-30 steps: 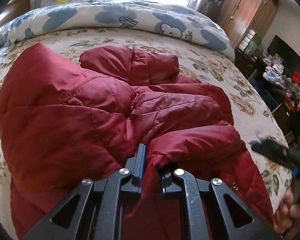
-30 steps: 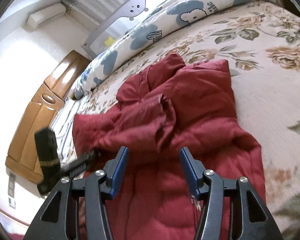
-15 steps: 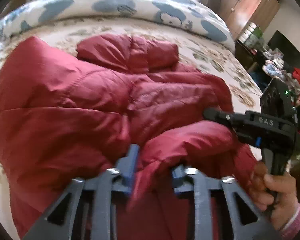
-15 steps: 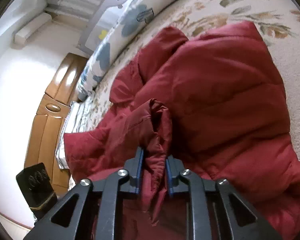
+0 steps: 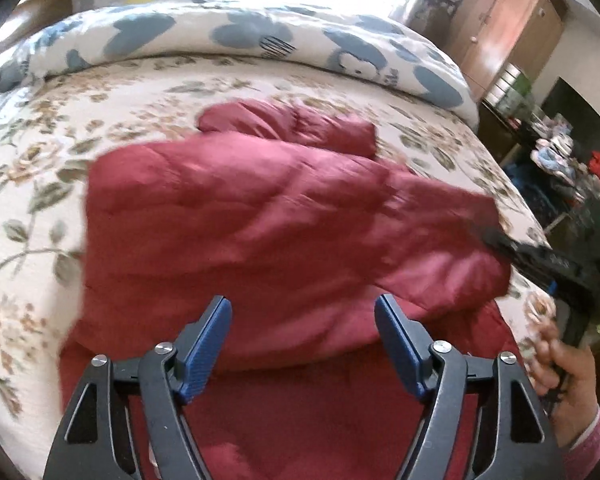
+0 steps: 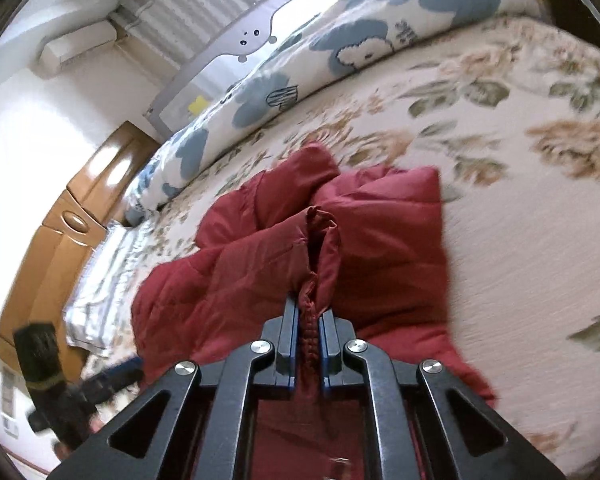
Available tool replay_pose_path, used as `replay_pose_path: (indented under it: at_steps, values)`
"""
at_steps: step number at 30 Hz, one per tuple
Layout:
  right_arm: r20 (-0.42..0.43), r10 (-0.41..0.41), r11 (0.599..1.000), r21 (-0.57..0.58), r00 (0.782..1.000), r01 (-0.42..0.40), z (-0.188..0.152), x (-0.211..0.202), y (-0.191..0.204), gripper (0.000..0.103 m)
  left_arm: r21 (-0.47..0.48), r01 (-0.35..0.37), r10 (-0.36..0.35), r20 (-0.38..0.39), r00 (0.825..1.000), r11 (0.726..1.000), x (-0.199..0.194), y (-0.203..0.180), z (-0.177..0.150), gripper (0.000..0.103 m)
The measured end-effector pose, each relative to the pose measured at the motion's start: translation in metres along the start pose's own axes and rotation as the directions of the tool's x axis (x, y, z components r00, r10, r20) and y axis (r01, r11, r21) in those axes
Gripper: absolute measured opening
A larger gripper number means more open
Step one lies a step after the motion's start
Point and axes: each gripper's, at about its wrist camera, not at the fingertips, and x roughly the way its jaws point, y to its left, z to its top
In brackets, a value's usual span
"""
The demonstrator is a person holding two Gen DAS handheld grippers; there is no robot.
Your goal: Fold large clothes
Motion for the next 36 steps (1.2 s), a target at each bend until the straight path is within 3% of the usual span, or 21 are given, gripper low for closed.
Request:
replay_pose_path:
  at_steps: [4,8,11,13,16,18,21,24,27,31,36]
  values:
    - [-0.013,-0.034,0.999,-0.027,0.999,0.034,-0.002,0.006,-0.001,0.007,-0.011,-0.067,0.068,0.035,0.997,0.998,-0.005,0.009,0.012,0.067]
    - [-0.025,-0.049,0.998,-0.031,0.998,0.048,-0.006,0.013,-0.003,0.008,-0.031,-0.097,0.097,-0.001,0.995,0.995,0.015,0.014,0.019,0.06]
    - [-0.042,-0.055,0.998,-0.035,0.998,0.053,-0.009,0.018,-0.003,0.014,-0.025,-0.145,0.144,-0.053,0.988,0.989,0.038,0.019,0.017,0.059]
    - [-0.044,-0.058,0.998,-0.037,0.997,0.056,-0.009,0.016,-0.003,0.024,-0.01,-0.177,0.176,-0.074,0.982,0.984,0.051,0.018,0.014,0.06]
    - [0.011,-0.109,0.992,-0.058,0.994,0.11,-0.006,-0.003,0.005,0.026,-0.014,-0.189,0.187,-0.08,0.979,0.982,0.061,0.016,0.013,0.06]
    - [0.102,-0.143,0.985,-0.086,0.984,0.152,-0.005,-0.026,0.017,0.026,-0.006,-0.2,0.199,-0.071,0.977,0.98,0.063,0.01,0.012,0.06]
    - [0.162,-0.12,0.981,-0.13,0.979,0.141,-0.004,-0.039,0.035,0.035,-0.004,-0.214,0.214,-0.071,0.974,0.977,0.064,0.006,0.011,0.06]
    - [0.089,-0.074,0.975,-0.203,0.993,0.091,-0.01,-0.017,0.055,0.036,-0.007,-0.221,0.22,-0.073,0.973,0.975,0.068,0.009,0.01,0.06]
    - [0.011,-0.097,0.96,-0.265,0.995,0.097,-0.021,0.015,0.062,0.035,0.001,-0.23,0.229,-0.073,0.971,0.973,0.073,0.011,0.01,0.061]
    - [-0.065,-0.208,0.949,-0.253,0.976,0.186,-0.033,0.054,0.044,0.034,0.015,-0.235,0.235,-0.07,0.969,0.972,0.075,0.012,0.009,0.062]
    - [-0.111,-0.178,0.97,-0.188,0.978,0.155,-0.035,0.068,0.021,0.034,0.004,-0.23,0.23,-0.049,0.972,0.973,0.055,0.01,0.008,0.059]
